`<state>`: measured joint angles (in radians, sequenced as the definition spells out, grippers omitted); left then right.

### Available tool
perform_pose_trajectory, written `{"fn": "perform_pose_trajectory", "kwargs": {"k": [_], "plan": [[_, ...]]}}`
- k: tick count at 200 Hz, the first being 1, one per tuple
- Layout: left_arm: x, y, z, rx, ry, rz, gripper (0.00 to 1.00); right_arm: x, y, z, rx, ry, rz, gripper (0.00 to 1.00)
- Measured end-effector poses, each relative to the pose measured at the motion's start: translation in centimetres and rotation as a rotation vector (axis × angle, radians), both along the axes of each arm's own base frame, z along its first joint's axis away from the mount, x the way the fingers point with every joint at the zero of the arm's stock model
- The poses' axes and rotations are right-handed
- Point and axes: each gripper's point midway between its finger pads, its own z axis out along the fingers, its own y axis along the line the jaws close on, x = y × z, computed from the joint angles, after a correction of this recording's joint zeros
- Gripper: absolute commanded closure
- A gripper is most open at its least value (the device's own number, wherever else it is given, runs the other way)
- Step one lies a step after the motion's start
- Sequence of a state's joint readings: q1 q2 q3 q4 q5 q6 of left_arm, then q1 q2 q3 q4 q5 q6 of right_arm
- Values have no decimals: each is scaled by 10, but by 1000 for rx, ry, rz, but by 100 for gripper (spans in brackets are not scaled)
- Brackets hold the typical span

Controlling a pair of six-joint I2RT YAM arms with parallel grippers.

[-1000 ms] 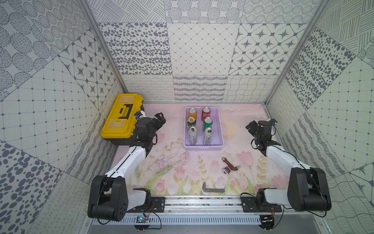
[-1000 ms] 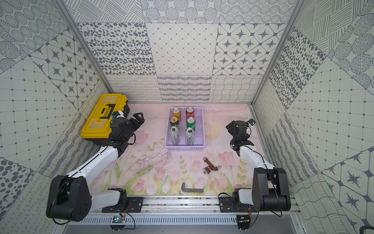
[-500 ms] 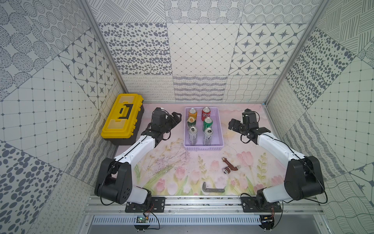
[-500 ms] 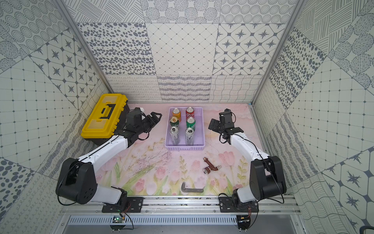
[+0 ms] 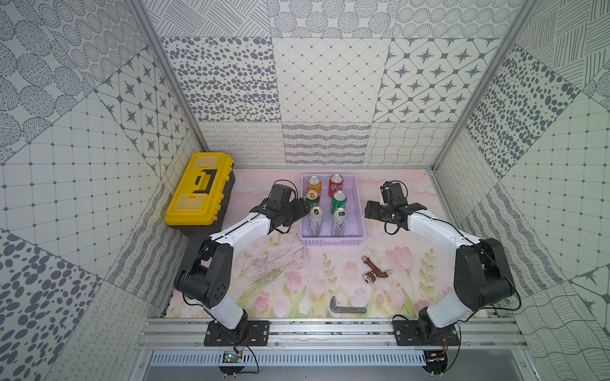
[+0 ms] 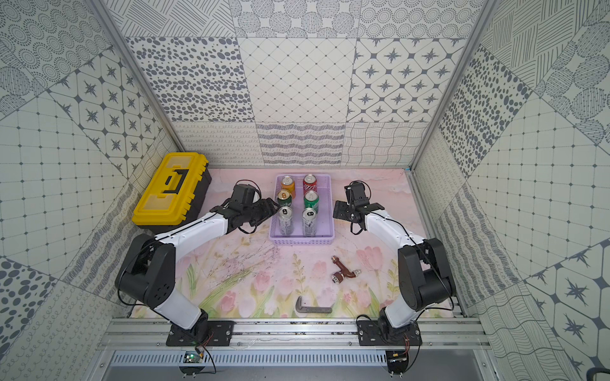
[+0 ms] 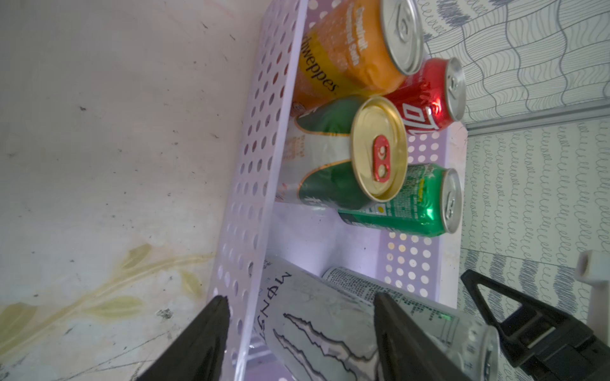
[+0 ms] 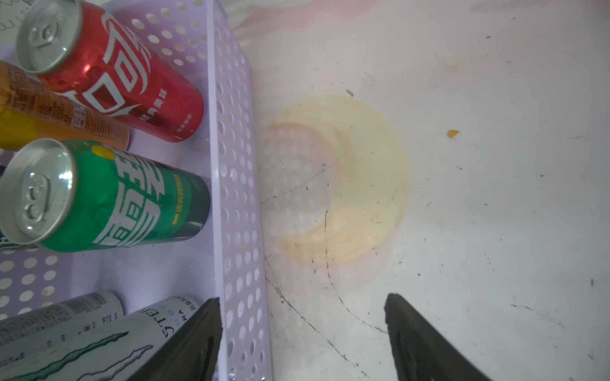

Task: Take out the drinks from the basket
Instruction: Move the basket to the center of the board.

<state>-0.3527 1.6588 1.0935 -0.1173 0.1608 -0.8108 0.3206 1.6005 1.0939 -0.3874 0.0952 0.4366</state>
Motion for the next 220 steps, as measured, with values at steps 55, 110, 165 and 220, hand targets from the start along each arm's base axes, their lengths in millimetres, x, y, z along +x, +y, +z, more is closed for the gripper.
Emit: {"fn": "perform_pose_trajectory", "kwargs": {"k": [55, 110, 165, 220], "plan": [[-4, 9, -18, 89, 64, 4, 37, 8, 13, -2, -41, 11, 36, 25], [-2, 14, -15, 139, 61, 16, 43, 9, 30, -6, -17, 13, 80, 27], [6, 10, -23, 226, 64, 8, 48, 14, 35, -11, -29, 17, 83, 31], [11, 14, -37, 295, 88, 14, 55, 19, 34, -12, -47, 13, 68, 36]]}}
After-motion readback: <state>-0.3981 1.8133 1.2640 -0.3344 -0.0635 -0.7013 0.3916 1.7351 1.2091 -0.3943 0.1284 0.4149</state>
